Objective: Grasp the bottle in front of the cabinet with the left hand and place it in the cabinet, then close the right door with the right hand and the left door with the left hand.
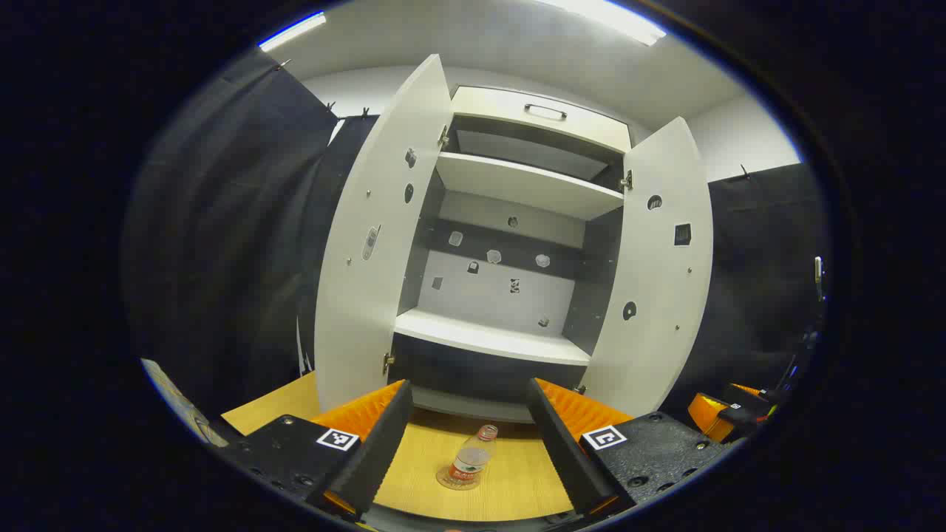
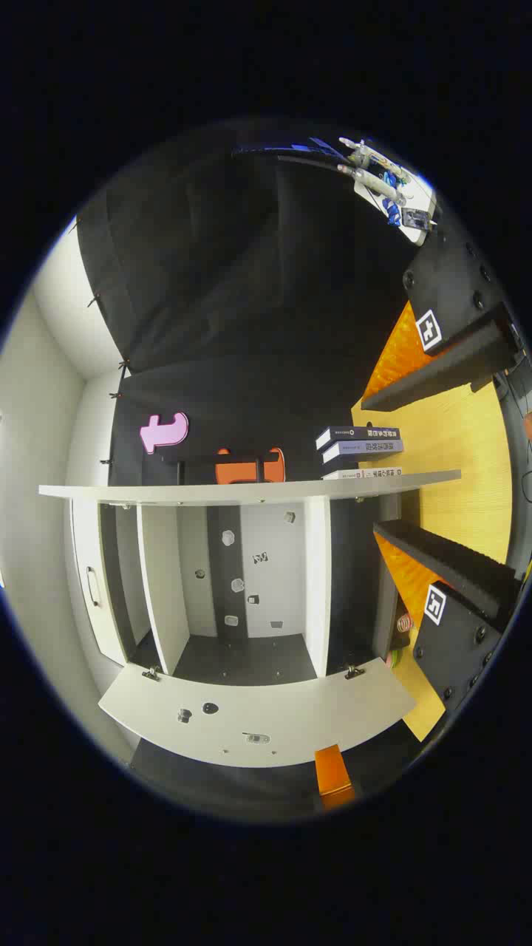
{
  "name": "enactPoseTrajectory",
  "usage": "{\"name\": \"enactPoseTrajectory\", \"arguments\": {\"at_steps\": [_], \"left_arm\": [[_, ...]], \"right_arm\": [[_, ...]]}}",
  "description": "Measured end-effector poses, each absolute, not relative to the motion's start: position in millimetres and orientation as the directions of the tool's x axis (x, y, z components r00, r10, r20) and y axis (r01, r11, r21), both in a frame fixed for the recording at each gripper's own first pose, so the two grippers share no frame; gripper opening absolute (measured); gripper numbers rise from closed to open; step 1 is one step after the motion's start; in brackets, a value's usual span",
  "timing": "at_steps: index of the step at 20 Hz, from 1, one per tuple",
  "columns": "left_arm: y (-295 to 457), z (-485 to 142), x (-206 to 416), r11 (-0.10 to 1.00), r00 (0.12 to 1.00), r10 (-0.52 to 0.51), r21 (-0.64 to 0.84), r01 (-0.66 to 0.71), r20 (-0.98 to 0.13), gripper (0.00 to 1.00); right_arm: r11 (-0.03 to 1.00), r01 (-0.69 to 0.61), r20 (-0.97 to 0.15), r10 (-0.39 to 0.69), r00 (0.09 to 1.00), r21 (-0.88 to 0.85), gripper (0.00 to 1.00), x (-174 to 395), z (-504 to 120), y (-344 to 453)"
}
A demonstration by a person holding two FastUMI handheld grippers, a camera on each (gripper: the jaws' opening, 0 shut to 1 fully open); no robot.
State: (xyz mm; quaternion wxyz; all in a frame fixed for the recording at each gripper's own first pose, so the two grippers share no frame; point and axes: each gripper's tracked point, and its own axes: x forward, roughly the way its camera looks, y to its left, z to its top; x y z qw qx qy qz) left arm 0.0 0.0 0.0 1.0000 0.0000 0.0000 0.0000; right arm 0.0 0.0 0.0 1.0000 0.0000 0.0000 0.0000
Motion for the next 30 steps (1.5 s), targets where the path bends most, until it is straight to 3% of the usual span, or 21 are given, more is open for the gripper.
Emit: {"name": "enactPoseTrajectory", "arguments": {"at_steps": [18, 25, 30], "left_arm": [[-14.0, -10.4, 4.9, 0.999, 0.999, -0.041, 0.019, 0.041, -0.021, 0.95], [-15.8, -60.9, 20.7, 0.998, 0.995, -0.062, -0.014, 0.061, -0.074, 0.95], [-13.8, -125.9, 40.9, 0.995, 0.988, -0.089, 0.040, 0.095, -0.128, 0.95]], "right_arm": [[0.999, -0.015, 0.007, 0.015, 1.000, -0.042, 0.98, -8.3, 4.4, 0.8], [0.999, 0.002, 0.000, -0.002, 1.000, -0.033, 1.00, -9.1, 3.2, -3.0], [1.000, 0.009, -0.019, -0.009, 1.000, -0.007, 0.98, -8.4, 4.1, -6.3]]}}
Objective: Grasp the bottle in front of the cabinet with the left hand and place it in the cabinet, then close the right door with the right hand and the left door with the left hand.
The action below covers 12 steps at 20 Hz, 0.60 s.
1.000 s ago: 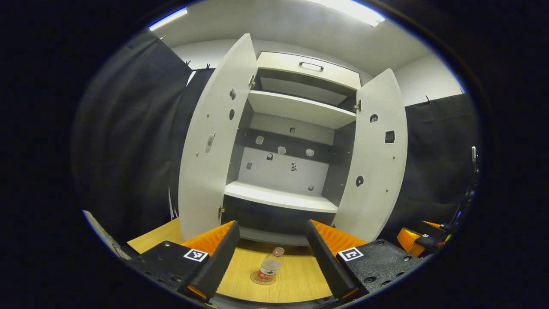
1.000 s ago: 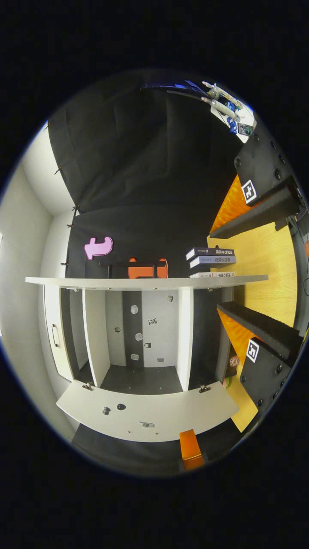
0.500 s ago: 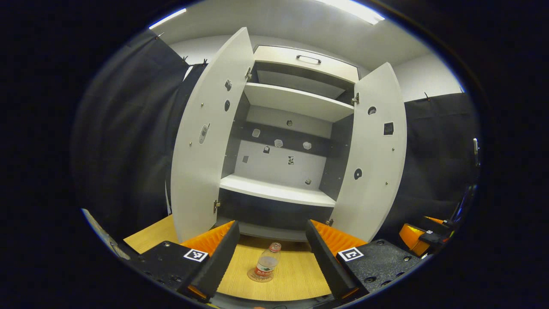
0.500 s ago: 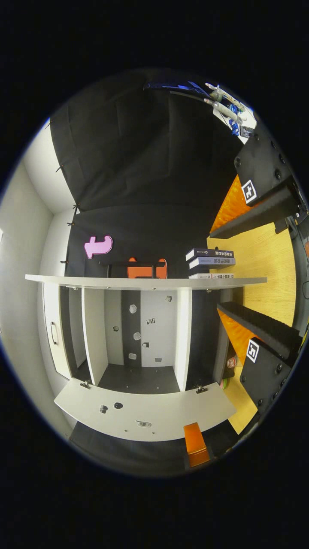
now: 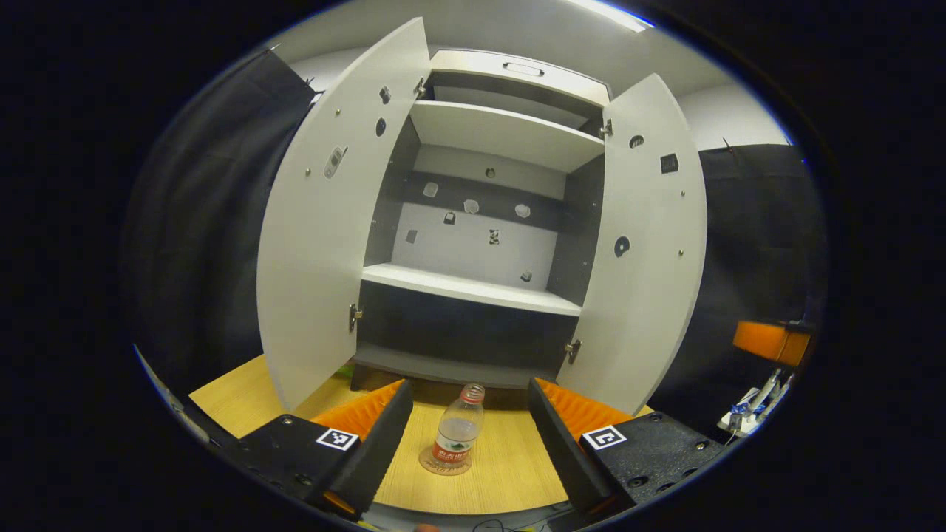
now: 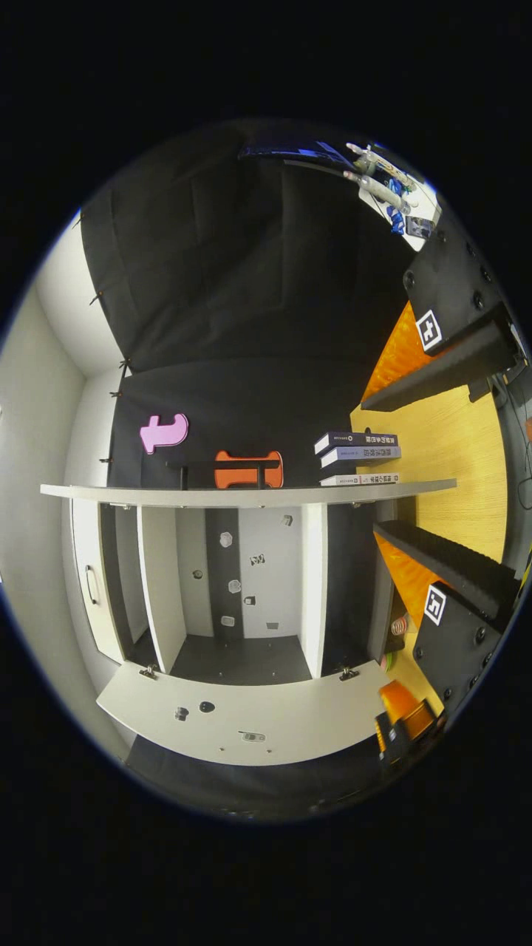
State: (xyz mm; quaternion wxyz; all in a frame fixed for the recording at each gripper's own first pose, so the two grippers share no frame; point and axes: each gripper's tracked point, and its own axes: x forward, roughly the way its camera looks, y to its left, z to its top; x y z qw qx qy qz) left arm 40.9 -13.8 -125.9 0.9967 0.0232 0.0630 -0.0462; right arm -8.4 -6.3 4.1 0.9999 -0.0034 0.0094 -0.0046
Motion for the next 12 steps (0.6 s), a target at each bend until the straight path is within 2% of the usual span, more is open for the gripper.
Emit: {"name": "enactPoseTrajectory", "arguments": {"at_steps": [12], "left_arm": [[3.4, -288.0, 117.8, 0.994, 0.944, -0.069, 0.060, 0.093, -0.324, 0.95]], "right_arm": [[0.995, 0.076, -0.013, -0.077, 0.997, -0.059, 0.98, -5.2, 10.8, -28.2]]}}
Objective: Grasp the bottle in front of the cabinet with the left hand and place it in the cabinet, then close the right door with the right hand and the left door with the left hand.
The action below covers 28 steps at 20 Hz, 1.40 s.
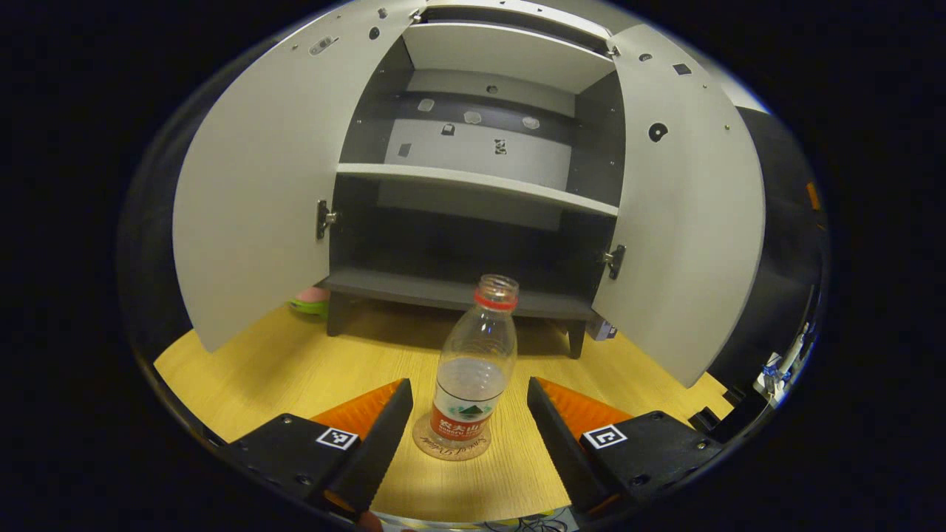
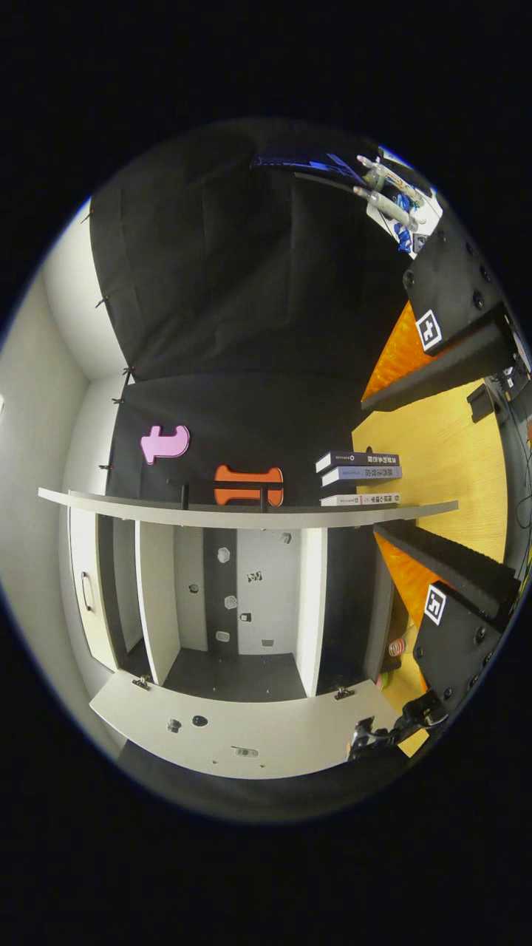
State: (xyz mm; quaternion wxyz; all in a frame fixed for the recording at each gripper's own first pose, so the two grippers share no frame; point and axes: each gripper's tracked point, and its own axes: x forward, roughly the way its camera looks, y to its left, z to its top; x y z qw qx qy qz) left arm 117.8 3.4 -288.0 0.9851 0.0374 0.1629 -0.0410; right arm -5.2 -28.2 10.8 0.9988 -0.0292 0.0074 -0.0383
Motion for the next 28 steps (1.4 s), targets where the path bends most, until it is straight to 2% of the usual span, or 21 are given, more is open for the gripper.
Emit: {"name": "enactPoseTrajectory", "arguments": {"at_steps": [5, 11, 13, 14, 15, 28], "left_arm": [[6.9, -323.2, 138.3, 0.996, 0.926, -0.053, 0.043, 0.075, -0.372, 0.95], [5.7, -330.5, 153.5, 0.996, 0.916, -0.061, 0.036, 0.082, -0.397, 0.94], [3.9, -325.2, 156.7, 0.994, 0.916, -0.070, 0.048, 0.096, -0.394, 0.90], [2.5, -322.6, 157.6, 0.994, 0.913, -0.070, 0.051, 0.098, -0.401, 0.83], [1.1, -318.2, 155.2, 0.994, 0.909, -0.071, 0.050, 0.100, -0.411, 0.80], [-15.6, -123.3, 176.5, 0.989, 0.948, -0.141, -0.007, 0.145, -0.287, 0.74]], "right_arm": [[0.991, 0.111, -0.015, -0.112, 0.994, -0.080, 0.98, -5.3, 12.5, -40.0], [0.988, 0.128, -0.025, -0.131, 0.991, -0.083, 0.98, 2.5, 11.5, -44.5], [0.989, 0.120, -0.026, -0.123, 0.992, -0.082, 0.98, 5.7, 11.1, -41.9], [0.990, 0.114, -0.028, -0.116, 0.993, -0.081, 0.98, 7.0, 10.0, -40.1], [0.991, 0.109, -0.031, -0.112, 0.993, -0.081, 0.98, 7.6, 9.1, -38.7], [0.998, 0.061, -0.007, -0.061, 0.998, -0.028, 0.98, 12.4, 2.7, -24.7]]}}
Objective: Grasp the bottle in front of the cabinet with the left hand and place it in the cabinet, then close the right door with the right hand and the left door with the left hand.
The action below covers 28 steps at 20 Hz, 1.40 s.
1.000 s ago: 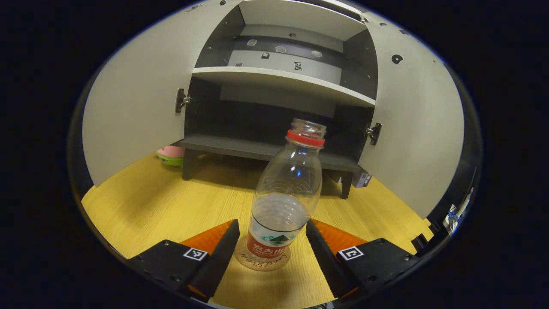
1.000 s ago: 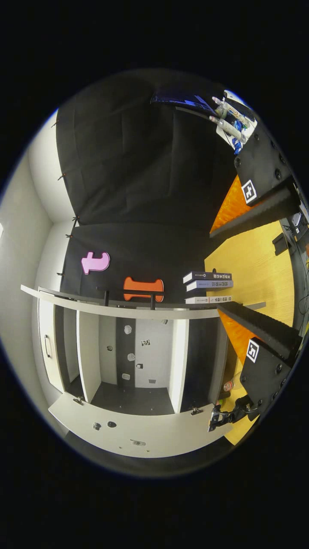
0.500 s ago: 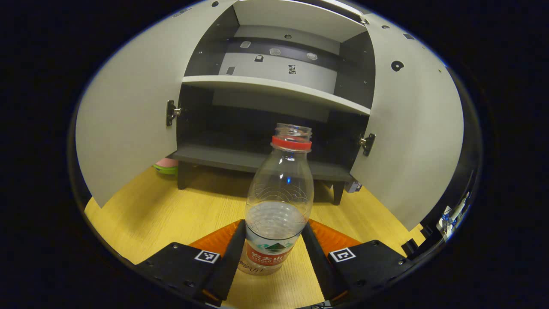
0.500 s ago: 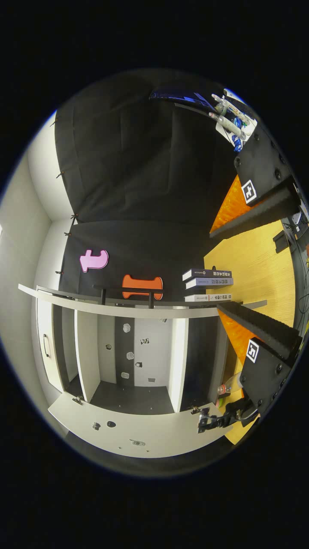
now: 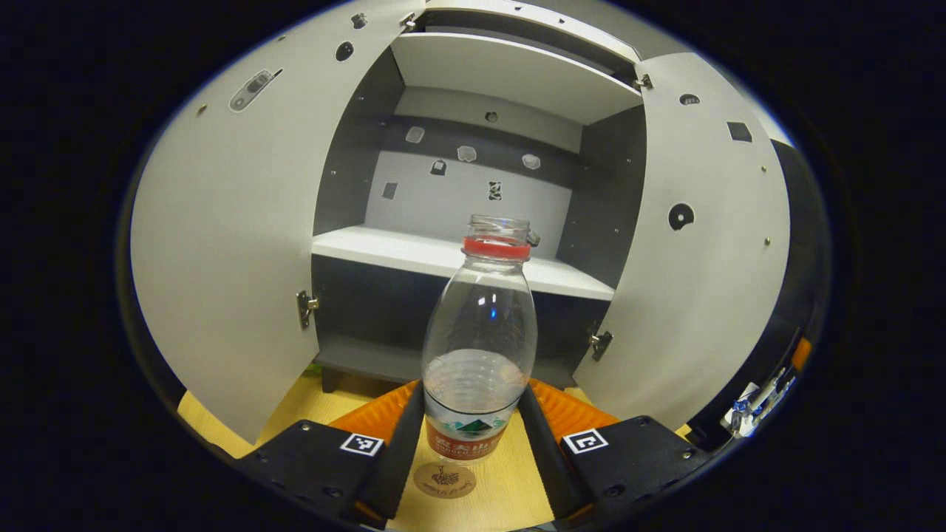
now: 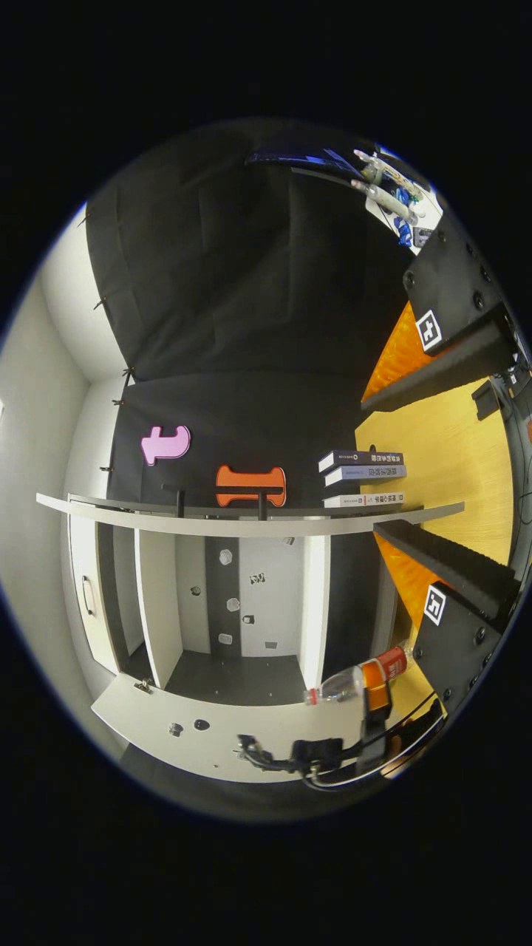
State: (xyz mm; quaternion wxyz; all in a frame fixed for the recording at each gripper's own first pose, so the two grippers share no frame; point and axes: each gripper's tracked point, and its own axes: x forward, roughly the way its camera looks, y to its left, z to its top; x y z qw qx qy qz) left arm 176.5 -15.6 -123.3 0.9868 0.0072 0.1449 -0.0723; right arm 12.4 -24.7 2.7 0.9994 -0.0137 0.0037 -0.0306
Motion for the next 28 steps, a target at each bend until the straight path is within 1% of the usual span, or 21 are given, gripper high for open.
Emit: {"name": "enactPoseTrajectory", "arguments": {"at_steps": [2, 4, 8, 14, 17, 21, 22, 23, 28], "left_arm": [[-18.3, -97.7, 189.8, 0.988, 0.952, -0.150, -0.013, 0.152, -0.265, 0.74], [-19.1, -77.1, 206.1, 0.987, 0.960, -0.149, 0.024, 0.159, -0.238, 0.74], [-26.1, -48.5, 240.6, 0.979, 0.967, -0.150, 0.105, 0.174, -0.204, 0.74], [-48.7, -13.1, 296.5, 0.971, 0.974, -0.170, 0.145, 0.191, -0.147, 0.74], [-59.2, -4.5, 324.7, 0.976, 0.974, -0.183, 0.096, 0.196, -0.131, 0.74], [-64.0, -0.6, 361.9, 0.977, 0.975, -0.176, 0.094, 0.189, -0.134, 0.74], [-64.9, -2.0, 368.8, 0.978, 0.975, -0.173, 0.096, 0.187, -0.139, 0.74], [-64.9, -4.1, 376.3, 0.978, 0.975, -0.167, 0.101, 0.183, -0.144, 0.74], [-69.8, -8.9, 393.4, 0.978, 0.975, -0.163, 0.108, 0.180, -0.150, 0.75]], "right_arm": [[0.998, 0.054, -0.013, -0.054, 0.998, -0.015, 0.98, 14.0, 0.5, -22.2], [0.999, 0.053, -0.009, -0.053, 0.999, -0.002, 0.98, 16.8, 1.2, -21.7], [0.997, 0.073, 0.003, -0.073, 0.997, 0.014, 0.98, 25.3, 2.1, -27.9], [0.992, 0.117, -0.016, -0.116, 0.993, 0.056, 0.98, 43.1, -2.8, -41.6], [0.988, 0.141, -0.013, -0.140, 0.990, 0.058, 0.98, 48.9, -1.1, -51.0], [0.984, 0.171, -0.010, -0.171, 0.985, 0.055, 0.98, 54.5, 2.5, -63.6], [0.982, 0.178, -0.011, -0.178, 0.984, 0.054, 0.94, 56.2, 3.7, -67.1], [0.981, 0.185, -0.014, -0.184, 0.983, 0.053, 0.98, 57.7, 3.4, -69.6], [0.979, 0.199, -0.026, -0.198, 0.980, 0.049, 0.98, 64.5, 2.2, -77.3]]}}
